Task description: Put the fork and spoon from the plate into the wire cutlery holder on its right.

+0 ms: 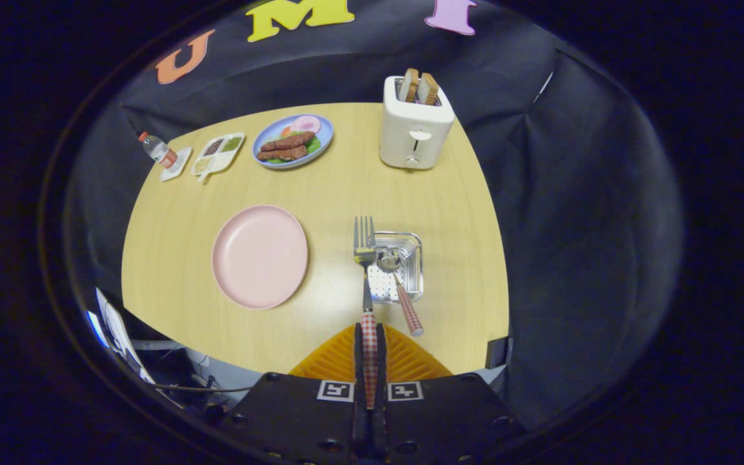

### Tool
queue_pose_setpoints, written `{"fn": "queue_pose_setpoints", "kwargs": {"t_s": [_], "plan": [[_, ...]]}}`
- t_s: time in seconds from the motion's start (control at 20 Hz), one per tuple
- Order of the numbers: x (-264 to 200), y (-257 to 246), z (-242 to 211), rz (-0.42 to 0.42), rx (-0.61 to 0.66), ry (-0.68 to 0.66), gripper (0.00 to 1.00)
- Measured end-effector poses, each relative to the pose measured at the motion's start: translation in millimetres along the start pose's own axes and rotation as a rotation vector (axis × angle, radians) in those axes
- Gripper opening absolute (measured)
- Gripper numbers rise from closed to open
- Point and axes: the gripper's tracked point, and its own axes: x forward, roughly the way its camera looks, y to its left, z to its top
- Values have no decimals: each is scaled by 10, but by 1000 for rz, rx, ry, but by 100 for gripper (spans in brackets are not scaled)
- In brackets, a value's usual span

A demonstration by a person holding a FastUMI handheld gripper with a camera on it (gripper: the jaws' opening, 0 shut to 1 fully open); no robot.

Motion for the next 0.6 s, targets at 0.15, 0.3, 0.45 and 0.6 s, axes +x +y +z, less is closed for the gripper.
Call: {"fn": "queue_pose_setpoints", "kwargs": {"t_s": [0.15, 0.3, 0.45, 0.6], "plan": [[-5, -92, -72, 13, 26, 59, 4], [44, -156, -144, 32, 42, 126, 4], [121, -184, -167, 49, 62, 186, 4], [196, -138, -179, 78, 75, 248, 4]]}}
